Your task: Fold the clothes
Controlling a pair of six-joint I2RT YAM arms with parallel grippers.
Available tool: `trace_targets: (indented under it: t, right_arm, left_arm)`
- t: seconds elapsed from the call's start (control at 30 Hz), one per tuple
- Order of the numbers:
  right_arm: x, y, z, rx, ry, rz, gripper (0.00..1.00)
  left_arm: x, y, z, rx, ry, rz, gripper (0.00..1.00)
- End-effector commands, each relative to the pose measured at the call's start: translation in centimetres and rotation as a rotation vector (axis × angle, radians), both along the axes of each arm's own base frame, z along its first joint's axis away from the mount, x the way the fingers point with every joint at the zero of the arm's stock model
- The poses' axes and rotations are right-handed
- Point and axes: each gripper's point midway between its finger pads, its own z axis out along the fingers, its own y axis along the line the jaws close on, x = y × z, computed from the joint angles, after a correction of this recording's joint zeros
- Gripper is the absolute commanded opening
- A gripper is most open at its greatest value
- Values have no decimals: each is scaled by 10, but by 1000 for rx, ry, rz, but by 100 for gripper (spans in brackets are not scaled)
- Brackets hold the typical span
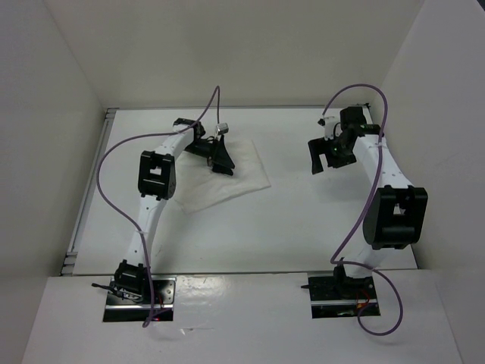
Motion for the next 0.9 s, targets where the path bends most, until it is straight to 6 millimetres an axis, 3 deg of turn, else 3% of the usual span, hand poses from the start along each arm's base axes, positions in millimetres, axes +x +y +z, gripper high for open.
trace_targets:
  t: [0.0,0.03,0.13,0.17,0.23,0.27,0.33,0.37,0.47,0.6,0.63,0.67,0.7,0.73,0.77,0.8,0.83,0.87]
  right_arm:
    - [-3,0,11,4,-26,11,99]
    - [-3,0,11,4,-26,11,99]
    - [-3,0,11,4,-26,11,99]
    - [-3,0,11,4,-26,11,99]
    - [-3,1,11,9,-28,24,99]
    - [-3,3,11,19,-28,29,99]
    - [-1,5,15,27,-38,33,99]
    - [-2,7,18,39,-47,39,99]
    - [0,7,24,38,-66,39,99]
    - [7,1,20,15,-108,-17,99]
    - [16,-6,19,1,-142,-47,99]
    - [19,-14,19,-29,-162,-96,99]
    - [19,-20,8,-51,-157,-128,99]
    - [29,-30,10,-76,-203,-180,99]
    - [32,-40,-2,-112,-184,-239,99]
    - [33,-52,-9,-120,-175,-284,99]
    - [37,-56,-10,-114,-183,-309,99]
    - [43,-62,-13,-100,-201,-345,99]
  left_arm:
    - [-7,22,-81,109,42,-10,92]
    - [-7,22,-81,109,42,-10,92]
    - [4,20,-39,95,-44,-3,92]
    - [7,20,-8,84,-107,0,92]
    - [7,20,27,85,-161,8,93]
    - [7,21,67,80,-255,13,95]
    - [5,26,98,133,-329,25,96]
    - [3,30,129,156,-416,38,96]
    - [11,61,169,305,-531,144,100]
    - [23,126,182,530,-586,337,100]
    - [29,143,198,580,-665,412,100]
    - [28,171,162,725,-569,481,100]
    - [28,191,152,790,-547,545,100]
    - [35,225,159,835,-576,663,100]
    - [18,246,119,903,-474,680,100]
    - [19,265,122,916,-504,762,100]
    - [10,302,110,950,-450,849,100]
    - [-13,311,76,947,-361,850,100]
